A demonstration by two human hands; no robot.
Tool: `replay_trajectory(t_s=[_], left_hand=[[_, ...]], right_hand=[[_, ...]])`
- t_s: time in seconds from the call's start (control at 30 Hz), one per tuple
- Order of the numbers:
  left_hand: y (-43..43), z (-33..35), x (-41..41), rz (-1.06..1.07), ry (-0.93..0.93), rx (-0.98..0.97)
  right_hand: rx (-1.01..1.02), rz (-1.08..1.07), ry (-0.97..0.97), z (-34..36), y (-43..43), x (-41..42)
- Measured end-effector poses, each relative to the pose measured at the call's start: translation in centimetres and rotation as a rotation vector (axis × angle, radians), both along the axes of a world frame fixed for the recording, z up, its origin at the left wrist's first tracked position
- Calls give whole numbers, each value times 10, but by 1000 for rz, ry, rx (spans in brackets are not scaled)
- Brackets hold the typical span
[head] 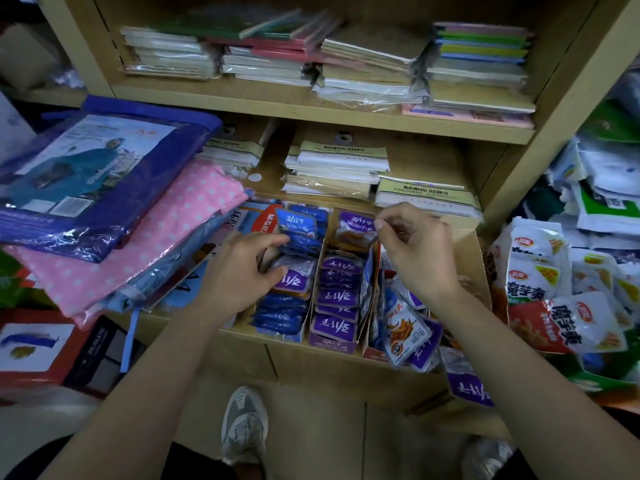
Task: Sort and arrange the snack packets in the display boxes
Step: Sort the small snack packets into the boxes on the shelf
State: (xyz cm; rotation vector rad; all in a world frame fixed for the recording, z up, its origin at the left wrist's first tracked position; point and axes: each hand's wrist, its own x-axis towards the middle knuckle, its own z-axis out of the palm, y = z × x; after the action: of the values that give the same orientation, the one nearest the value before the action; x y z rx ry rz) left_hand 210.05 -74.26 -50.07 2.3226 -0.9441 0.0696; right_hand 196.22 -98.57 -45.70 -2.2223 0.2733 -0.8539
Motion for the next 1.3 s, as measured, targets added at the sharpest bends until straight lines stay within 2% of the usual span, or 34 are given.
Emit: replay_trajectory(t_s=[0.13,0.23,0.3,0.37,0.43,0.57,0.7,0.83,0.97,1.03,1.13,1.3], left_hand=[[-2,-1,1,-4,88,-16],[-3,-1,0,2,106,34],[-3,1,1,-8,112,45],[-1,4,2,-23,155,52],[3,5,4,-56,188,28],[2,9,1,-75,311,-111],[2,19,0,-44,486,-215],[6,22,2,-33,560,-238],[5,22,2,-48,569,-253],[5,20,0,-72,519,-214],[7,18,-1,-78,458,-147],[12,17,-2,-90,333,14]], right_hand=[[-111,13,176,-10,-2,8],[-153,18,173,-3,3,5],[-232,104,132,-1,17,-1],[-315,245,191,-6,39,-5],[-425,318,269,-18,59,-2],[-570,246,271,-38,75,15],[-453,244,215,-37,76,20],[-261,265,153,-21,65,12],[154,26,-16,6,46,3],[276,-93,-166,20,34,-2],[293,-177,-264,29,18,-5],[99,-191,-157,15,4,-1]])
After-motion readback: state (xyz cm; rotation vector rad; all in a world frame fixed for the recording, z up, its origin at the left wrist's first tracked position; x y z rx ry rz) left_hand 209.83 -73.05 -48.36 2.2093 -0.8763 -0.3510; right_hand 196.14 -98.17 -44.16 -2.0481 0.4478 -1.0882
